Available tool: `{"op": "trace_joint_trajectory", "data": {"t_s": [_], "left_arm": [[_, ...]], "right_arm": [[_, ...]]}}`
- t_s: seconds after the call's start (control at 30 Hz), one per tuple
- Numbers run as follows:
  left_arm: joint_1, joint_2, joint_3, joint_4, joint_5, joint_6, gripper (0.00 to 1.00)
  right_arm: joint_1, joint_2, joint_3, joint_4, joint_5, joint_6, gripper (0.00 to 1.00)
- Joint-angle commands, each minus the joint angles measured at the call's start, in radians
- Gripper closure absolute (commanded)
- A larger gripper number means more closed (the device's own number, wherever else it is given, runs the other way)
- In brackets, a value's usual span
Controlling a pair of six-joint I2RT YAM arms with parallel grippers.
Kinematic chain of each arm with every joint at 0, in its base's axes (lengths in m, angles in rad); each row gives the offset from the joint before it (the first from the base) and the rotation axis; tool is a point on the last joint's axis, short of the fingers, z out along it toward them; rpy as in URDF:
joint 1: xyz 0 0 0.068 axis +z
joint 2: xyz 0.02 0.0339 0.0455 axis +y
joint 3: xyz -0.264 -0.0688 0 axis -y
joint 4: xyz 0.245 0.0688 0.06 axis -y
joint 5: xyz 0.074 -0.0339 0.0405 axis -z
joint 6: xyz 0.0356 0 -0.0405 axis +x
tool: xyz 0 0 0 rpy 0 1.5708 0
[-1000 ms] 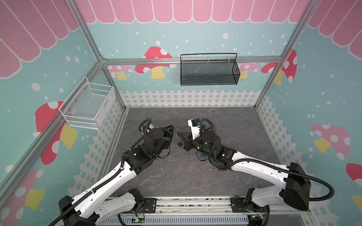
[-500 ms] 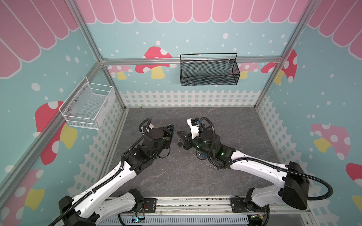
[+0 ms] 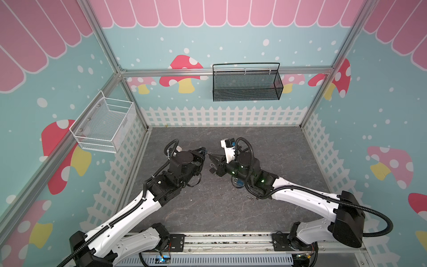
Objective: Unlock with the key
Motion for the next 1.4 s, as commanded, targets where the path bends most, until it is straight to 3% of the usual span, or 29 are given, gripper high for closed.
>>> {"op": "trace_joint_trajectory", "data": {"t_s": [0.0, 0.27, 0.37, 0.5, 0.67, 0.83, 1.0, 1.1, 1.23, 1.37], "left_arm": [[-0.012, 0.004, 0.022, 0.020, 0.033, 0.016, 1.00], [-0.031, 0.048, 0.048, 0.002, 0.028, 0.032, 1.00], [-0.077, 0.067, 0.078, -0.004, -0.026, 0.046, 1.00], [-0.129, 0.082, 0.077, 0.001, -0.097, 0.018, 1.00], [-0.148, 0.119, 0.107, -0.024, -0.083, 0.044, 1.00], [-0.150, 0.131, 0.105, -0.028, -0.050, 0.063, 1.00], [-0.177, 0.154, 0.113, 0.022, 0.044, 0.053, 1.00], [-0.170, 0.104, 0.055, 0.022, 0.027, 0.059, 1.00], [-0.164, 0.064, -0.020, 0.079, 0.021, 0.057, 1.00], [-0.149, 0.032, -0.047, 0.068, -0.019, 0.068, 1.00]], "right_arm": [[-0.009, 0.023, 0.048, -0.007, 0.006, -0.006, 1.00], [-0.009, 0.036, 0.110, -0.038, -0.024, 0.023, 1.00], [0.002, 0.058, 0.122, -0.051, 0.020, 0.029, 1.00], [0.016, 0.066, 0.132, -0.032, 0.067, -0.023, 1.00], [0.015, 0.044, 0.141, -0.013, 0.076, -0.079, 1.00], [-0.001, 0.048, 0.152, 0.009, -0.083, -0.063, 1.00], [-0.043, 0.078, 0.161, 0.088, -0.270, 0.070, 1.00], [-0.117, 0.028, 0.101, 0.198, -0.407, 0.284, 1.00], [-0.150, -0.041, -0.001, 0.322, -0.426, 0.591, 1.00], [-0.148, -0.060, 0.002, 0.247, -0.421, 0.626, 1.00]]}}
